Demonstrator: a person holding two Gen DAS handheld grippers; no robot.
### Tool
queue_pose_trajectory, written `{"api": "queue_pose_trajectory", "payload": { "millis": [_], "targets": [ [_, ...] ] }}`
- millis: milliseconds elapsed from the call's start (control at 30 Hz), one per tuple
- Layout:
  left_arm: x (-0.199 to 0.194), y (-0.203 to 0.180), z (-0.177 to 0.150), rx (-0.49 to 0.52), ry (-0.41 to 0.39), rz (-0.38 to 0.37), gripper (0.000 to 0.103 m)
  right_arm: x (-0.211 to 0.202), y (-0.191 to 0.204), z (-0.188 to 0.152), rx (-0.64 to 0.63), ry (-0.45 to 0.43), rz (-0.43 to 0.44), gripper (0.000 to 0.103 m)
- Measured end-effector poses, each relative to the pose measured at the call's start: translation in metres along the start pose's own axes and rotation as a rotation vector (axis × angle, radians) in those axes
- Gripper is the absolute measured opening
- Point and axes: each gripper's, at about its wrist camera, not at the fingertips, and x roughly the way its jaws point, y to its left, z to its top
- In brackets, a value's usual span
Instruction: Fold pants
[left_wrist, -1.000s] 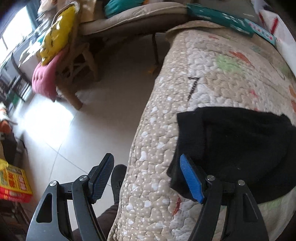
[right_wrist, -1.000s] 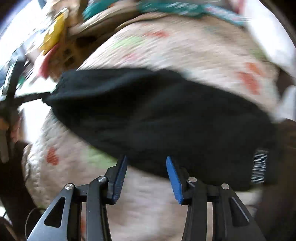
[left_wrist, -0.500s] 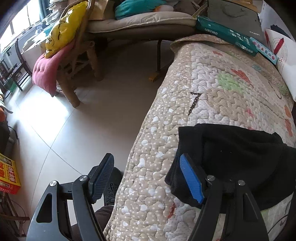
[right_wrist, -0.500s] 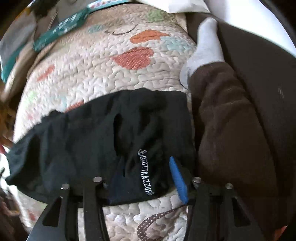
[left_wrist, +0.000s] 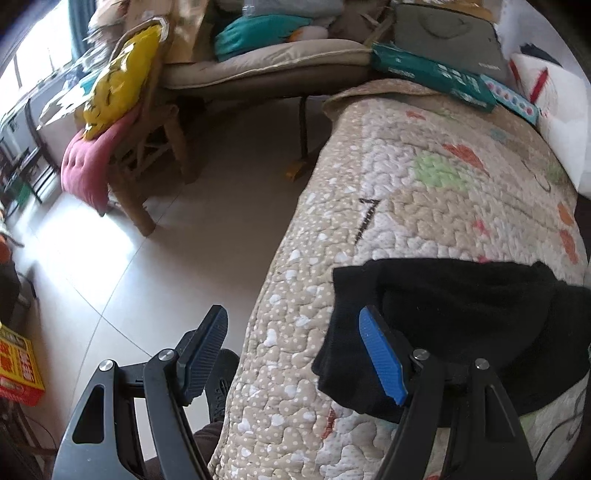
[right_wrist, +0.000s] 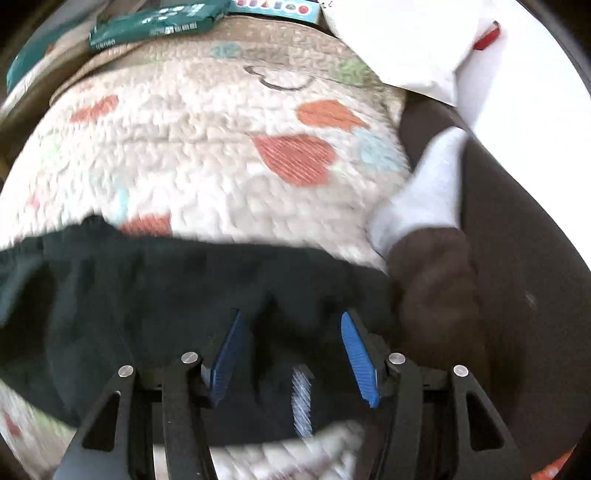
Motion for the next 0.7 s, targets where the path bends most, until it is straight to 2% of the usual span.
{"api": "queue_pose_trajectory", "payload": {
  "millis": [67,167,267,300,333,367,433,500,700],
  "targets": [
    [0.001,-0.001,-0.001,0.008,0.004,0.003,0.073,0.020,0.011,0.011,-0.017,0.010,-0.035,0.057],
    [0.000,0.002,-0.002,-0.004,0.008,-0.004,0.073,0.037,0.016,0.007,-0.045,0.034,-0.051,0.058],
    [-0.001,0.004,0.000,-0.024,0.011,-0.032,0.073,0.033,0.030,-0.005,-0.162,0.082,-0.125,0.060],
    [-0.001,0.003,0.001,-0.025,0.011,-0.043,0.073,0.026,0.035,-0.005,-0.195,0.070,-0.161,0.060],
    [-0.001,0.000,0.001,-0.019,0.010,-0.052,0.073,0.018,0.039,-0.002,-0.202,0.044,-0.152,0.060],
    [-0.001,-0.004,0.001,-0.005,0.008,-0.055,0.073,0.007,0.043,0.003,-0.192,0.007,-0.074,0.060],
    [-0.001,-0.013,-0.002,0.035,0.006,-0.046,0.073,-0.009,0.052,0.018,-0.148,-0.039,0.159,0.058],
    [0.000,-0.018,-0.003,0.060,0.008,-0.034,0.073,-0.011,0.068,0.036,-0.124,-0.050,0.302,0.051],
    [0.005,-0.009,-0.001,0.012,0.036,-0.053,0.073,0.019,0.113,0.068,-0.124,-0.016,0.432,0.047]
  ]
}}
